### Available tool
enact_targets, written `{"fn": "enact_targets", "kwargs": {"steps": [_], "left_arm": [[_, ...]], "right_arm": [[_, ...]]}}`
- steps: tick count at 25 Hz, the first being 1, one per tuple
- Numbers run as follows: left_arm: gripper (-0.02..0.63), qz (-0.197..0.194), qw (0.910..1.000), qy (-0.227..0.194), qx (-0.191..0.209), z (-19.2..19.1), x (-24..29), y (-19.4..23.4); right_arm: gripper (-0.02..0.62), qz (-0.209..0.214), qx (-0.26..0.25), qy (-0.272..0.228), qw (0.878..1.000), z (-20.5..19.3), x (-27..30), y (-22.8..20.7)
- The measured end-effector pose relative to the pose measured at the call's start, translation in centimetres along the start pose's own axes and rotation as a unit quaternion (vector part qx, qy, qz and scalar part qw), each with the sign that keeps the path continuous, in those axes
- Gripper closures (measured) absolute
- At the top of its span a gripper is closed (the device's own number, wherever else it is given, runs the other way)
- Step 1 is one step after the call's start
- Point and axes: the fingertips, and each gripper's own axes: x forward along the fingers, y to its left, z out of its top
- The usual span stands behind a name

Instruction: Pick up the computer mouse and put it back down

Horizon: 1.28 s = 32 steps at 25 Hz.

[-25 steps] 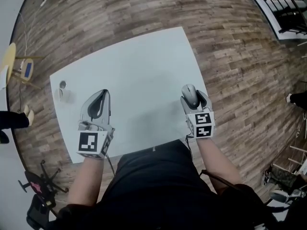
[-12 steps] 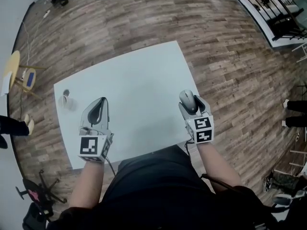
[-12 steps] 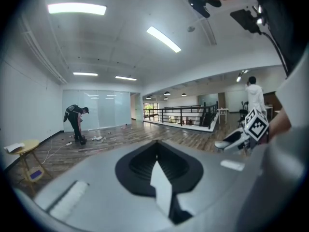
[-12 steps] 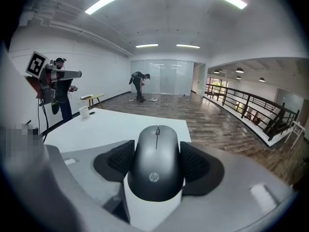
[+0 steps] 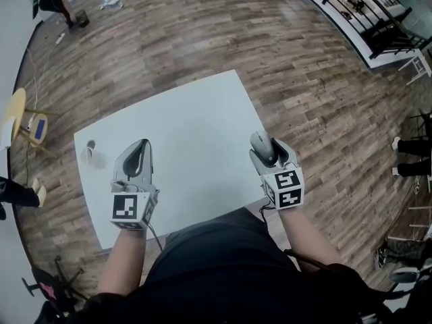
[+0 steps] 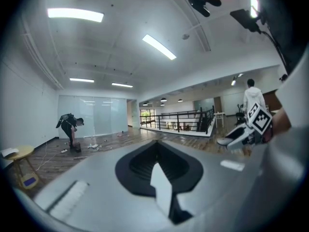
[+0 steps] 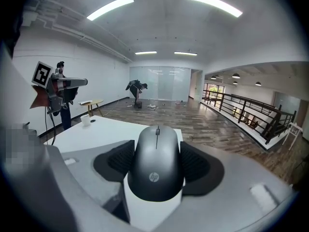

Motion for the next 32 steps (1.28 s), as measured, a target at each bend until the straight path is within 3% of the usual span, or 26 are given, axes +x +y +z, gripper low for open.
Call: {"fn": "enact_targets", "kwargs": {"steps": [13, 32], "left_arm": [[0.604, -0.004, 1.0000, -0.002, 0.005, 0.2, -0.4, 0.3], [0.604, -0.001, 0.9999, 0.014, 0.000, -0.6, 0.2, -0.6]], "right_arm": [[0.299, 0.002, 0.003, -0.022, 1.000, 2.2, -0.6, 0.7], [0.299, 0.018, 0.016, -0.019, 1.000, 1.6, 1.3, 0.9]]}}
